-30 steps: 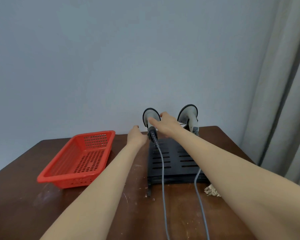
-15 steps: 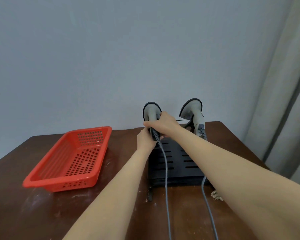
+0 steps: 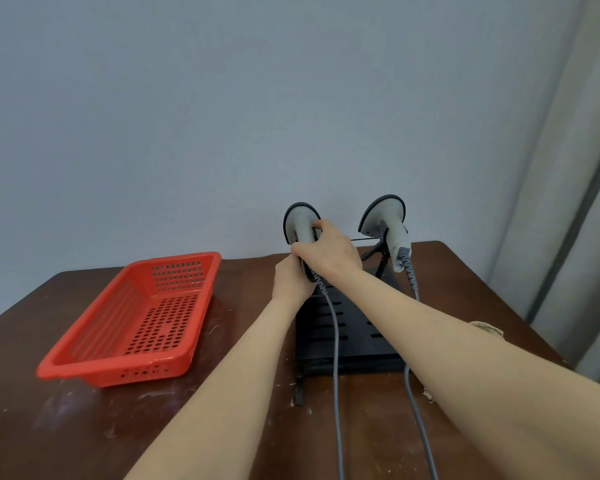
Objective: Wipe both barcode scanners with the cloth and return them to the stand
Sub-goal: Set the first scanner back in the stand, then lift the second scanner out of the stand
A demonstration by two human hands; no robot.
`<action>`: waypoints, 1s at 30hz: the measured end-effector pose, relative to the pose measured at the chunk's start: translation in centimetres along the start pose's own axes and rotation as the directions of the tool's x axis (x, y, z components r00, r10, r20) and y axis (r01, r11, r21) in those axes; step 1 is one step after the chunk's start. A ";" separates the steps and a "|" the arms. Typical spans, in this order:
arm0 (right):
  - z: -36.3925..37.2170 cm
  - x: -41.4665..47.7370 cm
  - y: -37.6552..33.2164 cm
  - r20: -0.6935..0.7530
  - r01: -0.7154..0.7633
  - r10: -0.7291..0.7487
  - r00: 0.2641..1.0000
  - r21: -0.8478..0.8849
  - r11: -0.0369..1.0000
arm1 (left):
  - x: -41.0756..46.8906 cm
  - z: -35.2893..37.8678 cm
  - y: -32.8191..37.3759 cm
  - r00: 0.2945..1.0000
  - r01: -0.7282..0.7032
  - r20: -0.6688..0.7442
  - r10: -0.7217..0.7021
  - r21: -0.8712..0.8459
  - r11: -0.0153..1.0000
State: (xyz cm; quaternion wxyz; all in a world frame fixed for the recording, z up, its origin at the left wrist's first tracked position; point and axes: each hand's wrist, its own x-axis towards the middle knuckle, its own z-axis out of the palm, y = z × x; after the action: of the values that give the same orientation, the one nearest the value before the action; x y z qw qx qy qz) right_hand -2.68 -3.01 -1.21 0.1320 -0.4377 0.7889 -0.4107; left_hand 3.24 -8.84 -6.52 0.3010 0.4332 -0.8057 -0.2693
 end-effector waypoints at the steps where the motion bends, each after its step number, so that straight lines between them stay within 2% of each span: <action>1: 0.0 -0.1 0.0 -0.004 0.002 -0.002 1.000 0.004 1.000 | 0.1 0.1 0.0 1.000 -0.002 0.001 0.002 -0.001 1.000; 12: -0.4 -0.7 -0.4 -0.025 0.010 -0.008 1.000 0.078 0.997 | 0.3 0.5 -0.1 1.000 0.002 0.019 -0.001 -0.056 0.998; 23: -2.4 -0.8 -1.7 -0.062 0.046 -0.033 0.997 0.210 0.977 | 0.9 -0.6 -0.1 0.994 0.089 0.066 -0.088 -0.007 0.996; 30: -3.9 -1.7 -0.8 -0.054 0.062 -0.047 0.997 0.310 0.949 | 0.2 -1.9 0.6 0.989 0.090 0.111 -0.093 0.038 0.995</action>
State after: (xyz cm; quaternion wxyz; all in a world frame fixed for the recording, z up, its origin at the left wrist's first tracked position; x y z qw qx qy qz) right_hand -3.45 0.22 1.64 0.1698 -0.4235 0.7046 -0.5435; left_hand 4.16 -9.07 -4.75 0.2353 0.4587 -0.8050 -0.2936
